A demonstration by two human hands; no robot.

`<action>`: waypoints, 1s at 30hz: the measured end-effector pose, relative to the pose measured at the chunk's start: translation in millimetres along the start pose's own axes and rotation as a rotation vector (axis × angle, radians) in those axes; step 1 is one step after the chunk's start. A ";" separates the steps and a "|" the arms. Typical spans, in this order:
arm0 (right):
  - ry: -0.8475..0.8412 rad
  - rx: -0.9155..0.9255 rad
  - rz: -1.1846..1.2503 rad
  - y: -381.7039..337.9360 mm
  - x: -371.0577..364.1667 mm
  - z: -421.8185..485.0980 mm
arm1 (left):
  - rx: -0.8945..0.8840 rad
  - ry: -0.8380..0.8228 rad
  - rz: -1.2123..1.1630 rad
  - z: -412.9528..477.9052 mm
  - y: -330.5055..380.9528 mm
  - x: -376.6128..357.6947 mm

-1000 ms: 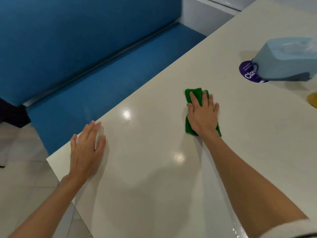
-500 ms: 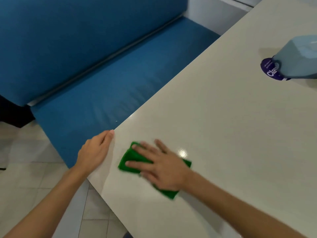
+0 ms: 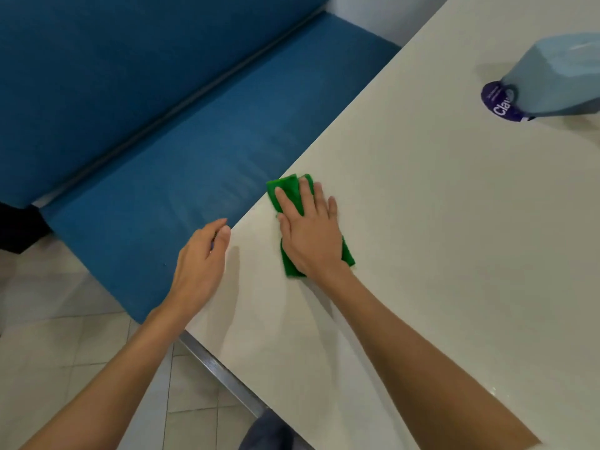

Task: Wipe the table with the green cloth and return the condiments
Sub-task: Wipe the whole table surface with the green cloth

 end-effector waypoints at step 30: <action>0.442 -0.706 0.415 241.8 184.3 -167.2 | -0.575 -0.039 0.327 -70.6 148.0 -140.5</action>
Point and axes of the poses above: each hand's wrist, its own z-axis towards the middle knuckle, its own x-axis out of the back of the hand, y = z × x, the point moved 9 cm from there along z, towards the middle knuckle, and after that the axes turned 9 degrees about y, right-handed, at the moved point
